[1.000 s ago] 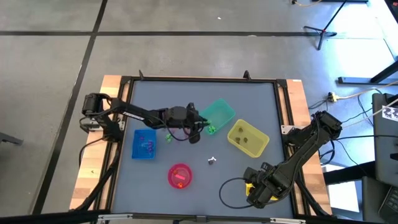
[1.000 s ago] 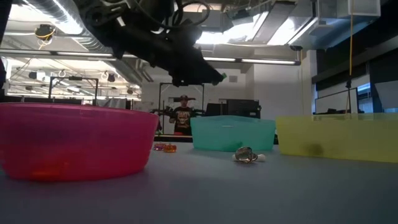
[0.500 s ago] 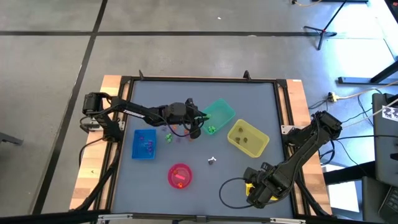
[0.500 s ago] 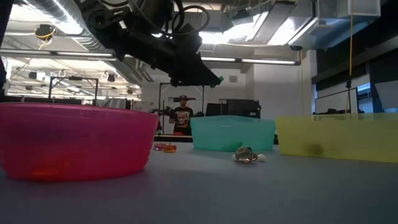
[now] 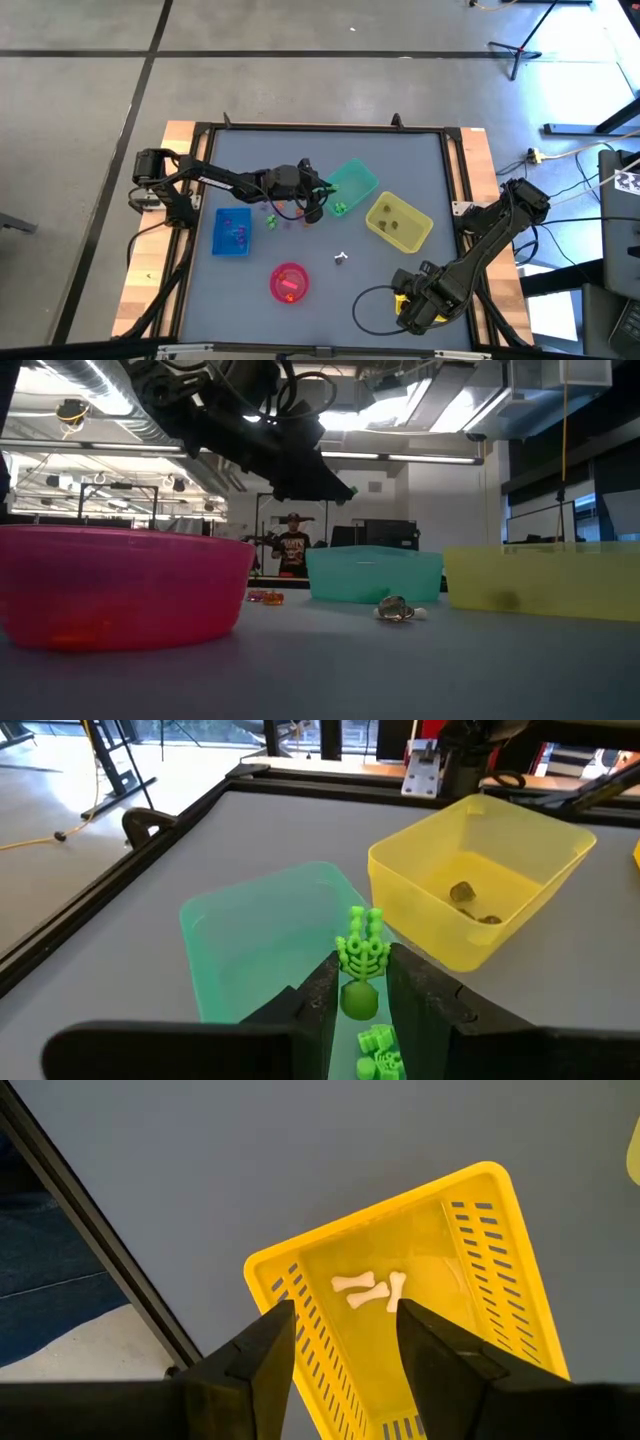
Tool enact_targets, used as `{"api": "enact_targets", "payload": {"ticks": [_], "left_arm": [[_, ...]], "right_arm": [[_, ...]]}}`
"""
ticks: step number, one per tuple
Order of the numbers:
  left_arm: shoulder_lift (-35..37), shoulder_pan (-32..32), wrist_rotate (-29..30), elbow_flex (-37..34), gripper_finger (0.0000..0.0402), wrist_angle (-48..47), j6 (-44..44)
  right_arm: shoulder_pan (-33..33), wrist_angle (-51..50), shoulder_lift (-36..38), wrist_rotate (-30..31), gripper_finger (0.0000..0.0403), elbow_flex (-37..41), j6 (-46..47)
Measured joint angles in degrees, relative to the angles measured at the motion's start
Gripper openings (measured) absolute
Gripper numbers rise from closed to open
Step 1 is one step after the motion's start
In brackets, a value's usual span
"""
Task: Sort Halloween decoration
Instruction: Put the green skeleton toy into the green bin, then put the orange pumpkin toy into the pink bowl
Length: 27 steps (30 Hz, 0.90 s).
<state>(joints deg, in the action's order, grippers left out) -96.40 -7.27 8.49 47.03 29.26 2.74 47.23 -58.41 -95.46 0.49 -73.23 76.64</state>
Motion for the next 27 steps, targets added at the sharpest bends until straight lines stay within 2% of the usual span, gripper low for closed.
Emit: {"api": "enact_targets", "payload": {"ticks": [3, 12, 17, 22, 27], "left_arm": [[0.0, 0.0, 0.0, 0.0, 0.0085, -0.2, 0.0], [0.0, 0.0, 1.8, 0.0, 0.0177, -0.2, 0.1], [0.0, 0.0, 1.8, 0.0, 0.0212, -0.4, 1.6], [0.0, 0.0, 0.9, 0.0, 0.0229, -0.7, 1.6], [0.0, 0.6, 0.9, 0.0, 0.0228, -0.7, 1.6]], "right_arm": [[0.0, 0.0, 0.0, 0.0, 0.0172, 0.0, 0.0], [0.0, 0.0, 0.0, 0.0, 0.0172, 0.0, 0.0], [0.0, 0.0, 0.0, 0.0, 0.0172, 0.0, 0.0], [0.0, 0.0, 0.0, 0.0, 0.0172, 0.0, 0.0], [0.0, 0.0, 0.0, 0.0, 0.0172, 0.0, 0.0]]}}
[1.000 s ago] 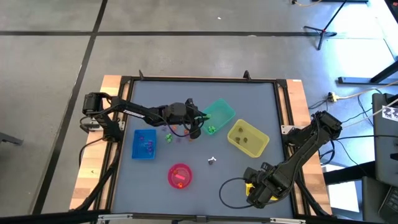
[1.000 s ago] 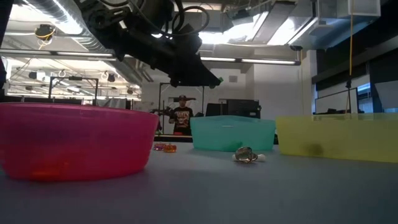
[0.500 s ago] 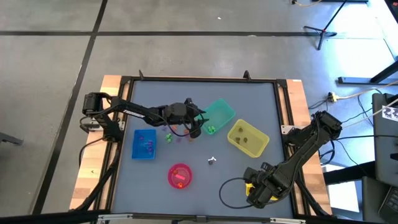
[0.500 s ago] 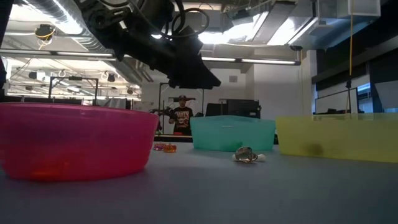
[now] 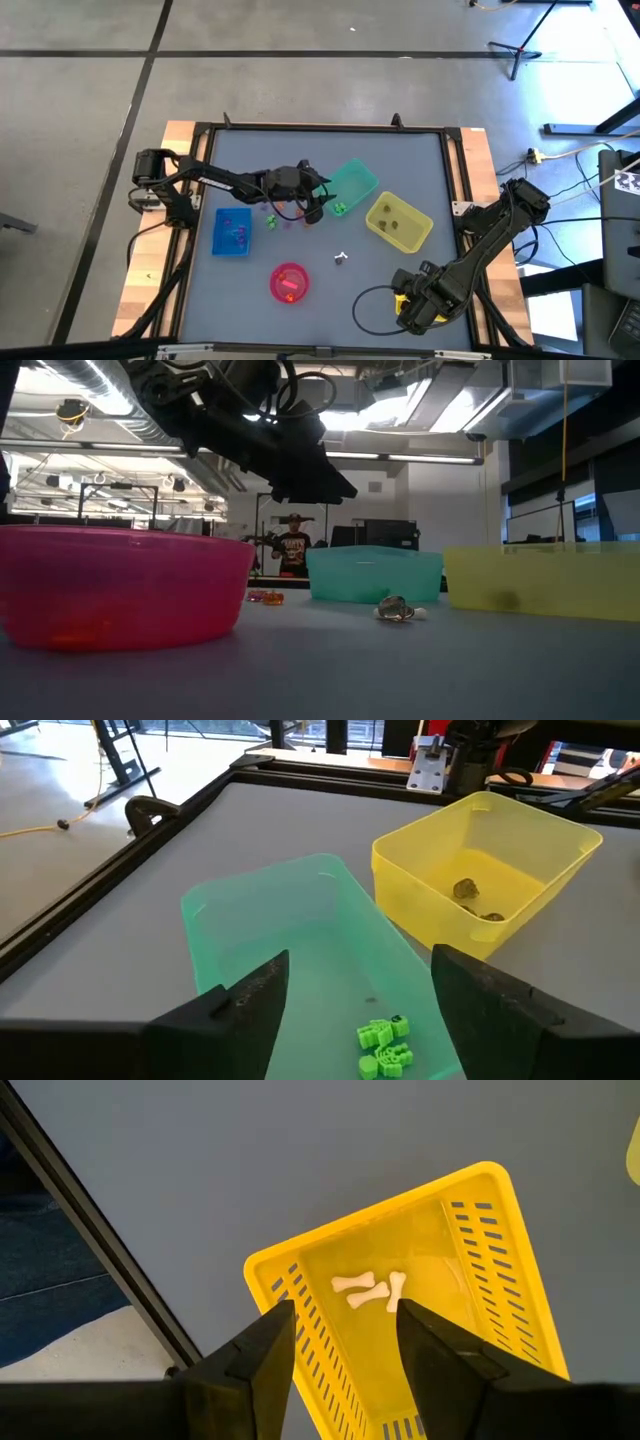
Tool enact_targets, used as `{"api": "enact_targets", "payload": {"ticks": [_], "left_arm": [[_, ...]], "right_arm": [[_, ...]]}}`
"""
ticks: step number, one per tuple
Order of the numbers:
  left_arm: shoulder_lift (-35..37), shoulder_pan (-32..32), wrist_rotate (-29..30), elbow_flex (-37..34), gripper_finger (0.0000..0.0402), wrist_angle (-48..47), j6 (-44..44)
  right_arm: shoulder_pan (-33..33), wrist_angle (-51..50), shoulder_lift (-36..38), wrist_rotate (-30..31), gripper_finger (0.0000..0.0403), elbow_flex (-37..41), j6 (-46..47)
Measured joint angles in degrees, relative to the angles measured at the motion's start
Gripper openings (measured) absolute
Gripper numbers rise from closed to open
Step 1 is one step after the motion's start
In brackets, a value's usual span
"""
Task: Sort Halloween decoration
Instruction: Put the orange pumpkin toy into the pink bowl
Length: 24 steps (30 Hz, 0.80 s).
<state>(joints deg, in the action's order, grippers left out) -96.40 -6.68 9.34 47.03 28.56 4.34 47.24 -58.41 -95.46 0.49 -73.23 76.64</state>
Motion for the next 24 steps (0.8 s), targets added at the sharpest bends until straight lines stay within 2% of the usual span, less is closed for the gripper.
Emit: {"api": "enact_targets", "payload": {"ticks": [6, 11, 18, 24], "left_arm": [[0.4, 1.6, -1.1, 0.0, 0.0225, 0.4, -0.4], [3.1, 2.6, -3.3, 0.0, 0.0225, -2.4, -4.8], [11.2, 2.6, -2.7, 0.0, 0.0225, -18.0, -8.7], [18.3, 0.1, -2.4, 0.1, 0.0225, -34.4, -9.4]], "right_arm": [[0.0, 0.0, 0.0, 0.0, 0.0172, 0.0, 0.0], [0.0, 0.0, 0.0, 0.0, 0.0172, 0.0, 0.0], [0.0, 0.1, 0.0, 3.0, 0.0172, 0.0, 0.0], [0.0, 0.2, 0.0, 6.1, 0.0172, 0.0, 0.0]]}}
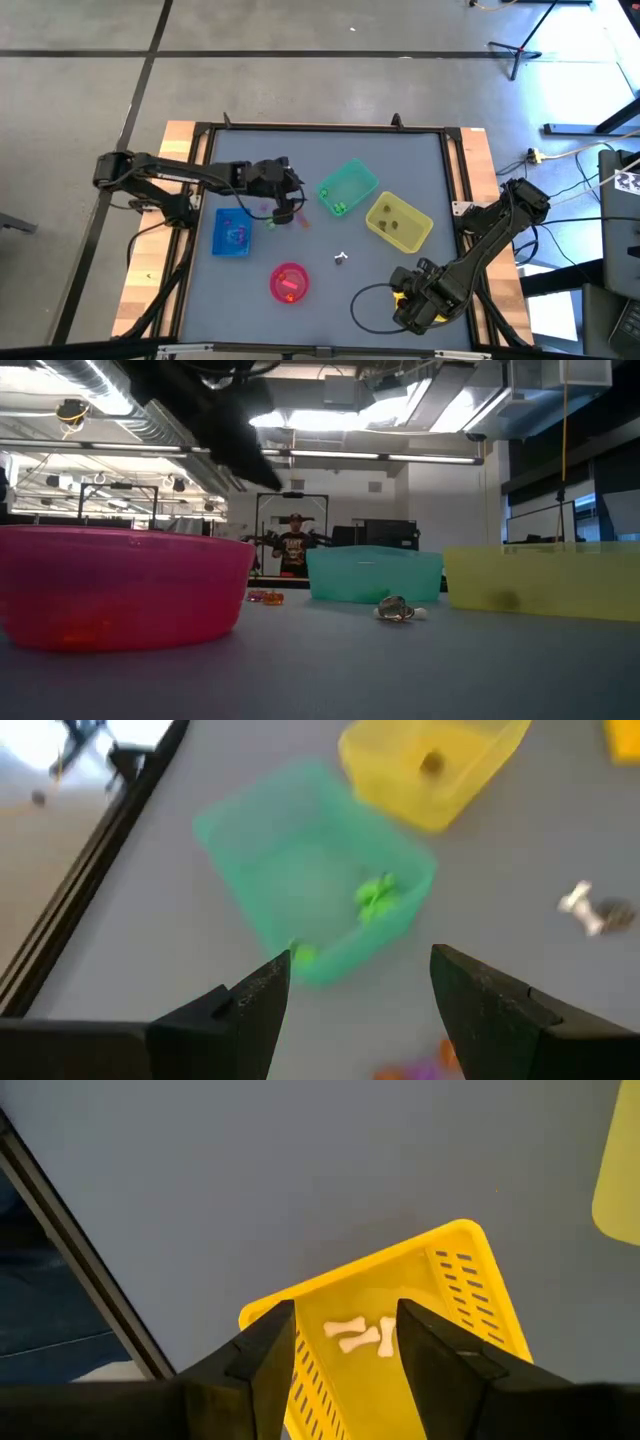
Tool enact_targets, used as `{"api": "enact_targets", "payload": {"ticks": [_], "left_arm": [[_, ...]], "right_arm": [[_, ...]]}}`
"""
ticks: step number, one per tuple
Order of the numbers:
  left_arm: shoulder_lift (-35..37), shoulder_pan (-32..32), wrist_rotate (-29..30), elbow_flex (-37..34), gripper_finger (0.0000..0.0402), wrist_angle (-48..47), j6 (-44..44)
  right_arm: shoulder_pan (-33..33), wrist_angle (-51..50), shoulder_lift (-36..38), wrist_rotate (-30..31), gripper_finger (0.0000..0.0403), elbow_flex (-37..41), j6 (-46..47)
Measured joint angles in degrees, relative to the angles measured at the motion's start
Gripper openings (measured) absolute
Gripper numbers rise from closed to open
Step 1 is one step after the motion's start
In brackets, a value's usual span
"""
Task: Sort Halloween decoration
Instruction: Put the orange pumpkin toy into the pink bowl
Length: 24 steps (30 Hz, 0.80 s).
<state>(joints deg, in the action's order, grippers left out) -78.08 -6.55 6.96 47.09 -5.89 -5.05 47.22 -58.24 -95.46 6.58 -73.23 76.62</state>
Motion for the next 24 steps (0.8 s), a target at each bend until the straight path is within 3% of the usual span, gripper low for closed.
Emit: {"api": "enact_targets", "payload": {"ticks": [11, 24], "left_arm": [[0.9, -7.2, -2.0, 0.0, 0.0225, -20.3, 4.5], [-6.0, -8.1, -3.7, 0.0, 0.0224, -22.8, 19.9]], "right_arm": [[0.0, 1.4, 0.0, 0.5, 0.0172, 0.0, 0.0], [0.0, 1.3, 0.0, 1.1, 0.0172, 0.0, 0.0]]}}
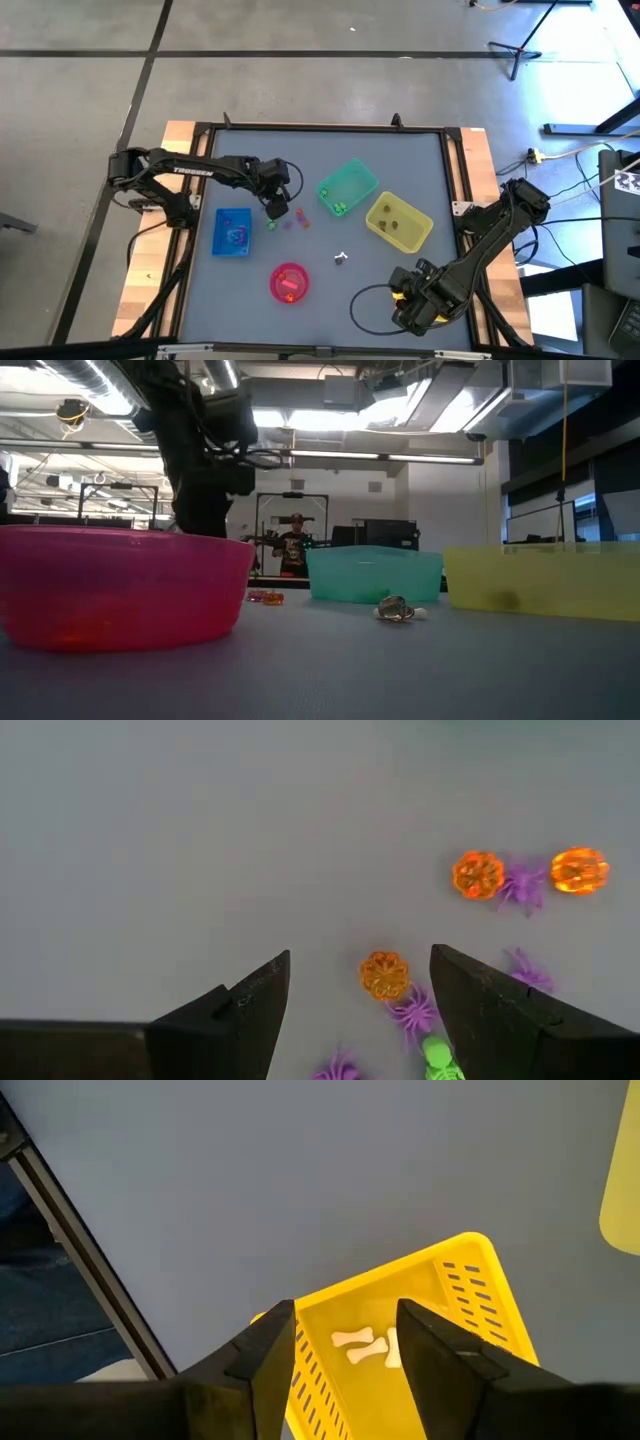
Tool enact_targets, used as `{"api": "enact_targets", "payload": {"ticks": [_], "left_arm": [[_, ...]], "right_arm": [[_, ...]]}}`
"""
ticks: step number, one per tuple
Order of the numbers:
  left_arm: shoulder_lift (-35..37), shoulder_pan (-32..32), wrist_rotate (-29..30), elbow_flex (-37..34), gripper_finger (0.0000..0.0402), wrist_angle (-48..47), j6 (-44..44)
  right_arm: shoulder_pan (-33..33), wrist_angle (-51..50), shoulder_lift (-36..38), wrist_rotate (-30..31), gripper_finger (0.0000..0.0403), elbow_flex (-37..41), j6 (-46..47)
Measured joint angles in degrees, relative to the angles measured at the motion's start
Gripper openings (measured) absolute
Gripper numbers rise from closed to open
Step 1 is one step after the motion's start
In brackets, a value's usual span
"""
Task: Sort Halloween decoration
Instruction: Put the orange pumpkin toy into the pink bowl
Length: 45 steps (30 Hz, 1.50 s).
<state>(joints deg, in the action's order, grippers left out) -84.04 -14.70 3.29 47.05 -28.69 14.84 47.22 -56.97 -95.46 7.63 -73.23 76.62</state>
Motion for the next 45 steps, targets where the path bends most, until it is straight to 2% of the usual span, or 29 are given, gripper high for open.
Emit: {"api": "enact_targets", "payload": {"ticks": [11, 20, 32, 45], "left_arm": [[-5.5, 1.8, 0.2, 0.0, 0.0224, 0.0, 7.5], [-5.7, 1.9, 0.8, 0.0, 0.0224, 0.1, 10.6], [-10.9, 5.2, 2.5, 0.0, 0.0224, 3.0, 10.6], [-11.0, 5.4, 2.8, 0.1, 0.0224, 2.3, 10.6]], "right_arm": [[0.0, 0.0, 0.0, 0.9, 0.0172, 0.0, 0.0], [0.0, 0.1, 0.0, 0.9, 0.0172, 0.0, 0.0], [0.0, 0.2, 0.0, 0.9, 0.0172, 0.0, 0.0], [0.0, 0.3, 0.0, 0.9, 0.0172, 0.0, 0.0]]}}
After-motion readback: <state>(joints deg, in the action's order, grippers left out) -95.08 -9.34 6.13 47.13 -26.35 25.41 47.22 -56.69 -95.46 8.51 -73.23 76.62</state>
